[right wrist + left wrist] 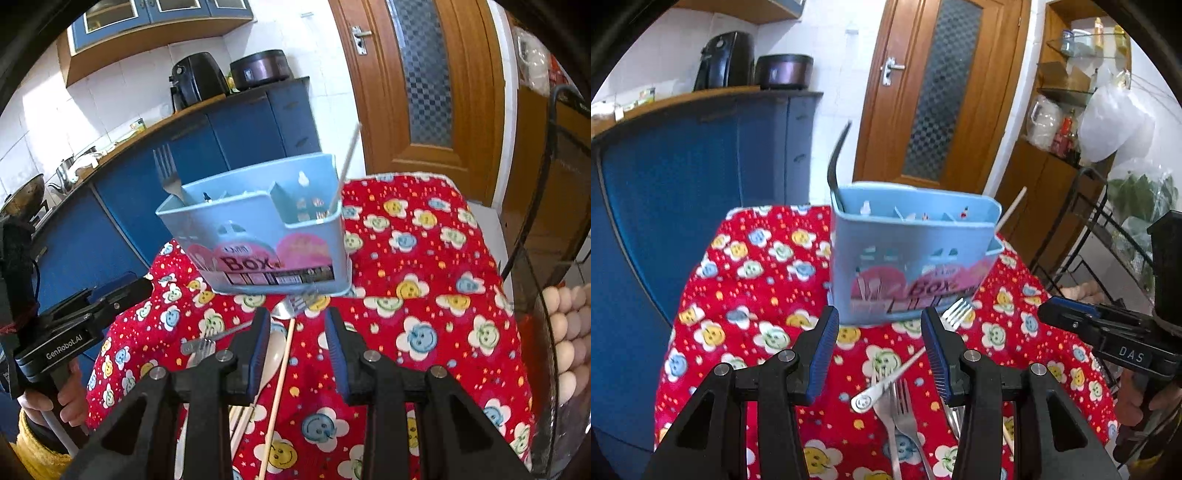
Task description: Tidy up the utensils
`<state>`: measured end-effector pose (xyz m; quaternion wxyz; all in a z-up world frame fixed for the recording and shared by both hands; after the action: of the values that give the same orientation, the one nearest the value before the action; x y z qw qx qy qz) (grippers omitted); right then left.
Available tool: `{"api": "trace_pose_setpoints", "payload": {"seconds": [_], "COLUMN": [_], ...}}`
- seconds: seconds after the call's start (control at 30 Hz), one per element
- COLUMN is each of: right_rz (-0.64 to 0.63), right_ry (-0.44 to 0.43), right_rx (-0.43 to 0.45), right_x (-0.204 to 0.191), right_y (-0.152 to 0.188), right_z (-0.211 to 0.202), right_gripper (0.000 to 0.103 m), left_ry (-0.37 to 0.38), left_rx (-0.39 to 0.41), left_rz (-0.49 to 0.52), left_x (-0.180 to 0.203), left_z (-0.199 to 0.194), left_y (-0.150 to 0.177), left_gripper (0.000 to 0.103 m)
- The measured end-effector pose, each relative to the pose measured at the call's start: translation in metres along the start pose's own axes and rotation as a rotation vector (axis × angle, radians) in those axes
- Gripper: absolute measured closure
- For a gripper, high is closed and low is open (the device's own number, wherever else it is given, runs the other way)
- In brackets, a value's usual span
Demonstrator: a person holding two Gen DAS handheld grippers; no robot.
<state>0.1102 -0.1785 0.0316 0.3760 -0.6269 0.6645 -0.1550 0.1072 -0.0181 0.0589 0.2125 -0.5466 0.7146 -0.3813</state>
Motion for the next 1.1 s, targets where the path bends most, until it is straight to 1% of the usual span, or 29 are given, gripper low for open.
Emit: {"api": "trace_pose_setpoints", "payload": {"seconds": [0.3, 0.47, 0.7, 0.83, 0.87, 0.9, 1.0, 1.07, 1.1], "right_rz": [0.053, 0.067, 0.071, 0.063, 0.063, 0.065, 0.071, 0.072, 0.072], "right_ry": [0.002, 0.0, 0.001, 0.016, 0.019, 0.021, 0.026, 0.033, 0.036], "right_rx": [-0.047, -0.071, -0.092, -0.097, -0.098, -0.099, -0.103, -0.106, -0.107], "right_x": [0.016, 0.02, 0.022, 0.025, 0.026, 0.027, 0.03, 0.032, 0.033], "right_y": [0.015, 0.024, 0.034, 0.038, 0.039, 0.04, 0.043, 0.045, 0.046], "right_z": [0.018, 0.025, 0.029, 0.028, 0.028, 0.028, 0.027, 0.026, 0.026], "right_gripper": [0.069, 0.069, 0.069, 0.069, 0.069, 0.069, 0.069, 0.069, 0.069], "left_ry": [-0.001, 0.011, 0.053, 0.055, 0.056, 0.056, 0.063, 0.055, 0.052], "left_rx": [-0.07, -0.112, -0.159, -0.18, -0.183, -0.184, -0.197, -0.207, -0.211], "left_rz": [-0.022, -0.035, 0.017, 0.039, 0.044, 0.047, 0.065, 0.071, 0.072], "left_x": [0.002, 0.003, 0.019, 0.024, 0.026, 0.026, 0.029, 0.03, 0.03], "left_z": [0.019, 0.028, 0.04, 0.048, 0.049, 0.05, 0.054, 0.059, 0.06], "left_y": [0.02, 0.033, 0.049, 0.056, 0.058, 0.058, 0.062, 0.064, 0.065], "left_gripper": [0.055, 0.055, 0.056, 0.056, 0.057, 0.06, 0.061, 0.062, 0.064]}}
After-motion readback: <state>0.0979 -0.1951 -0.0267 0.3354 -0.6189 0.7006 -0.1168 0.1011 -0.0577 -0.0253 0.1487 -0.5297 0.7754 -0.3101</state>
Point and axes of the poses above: each gripper's, at about its wrist camera, not at the fingertips, and z roughly the way its jaws point, x to its right, y to its underside, the point moved 2 cm from there along z, roughly the way its jaws point, and after that the axes turned 5 degrees about z, right-handed, at the moved point
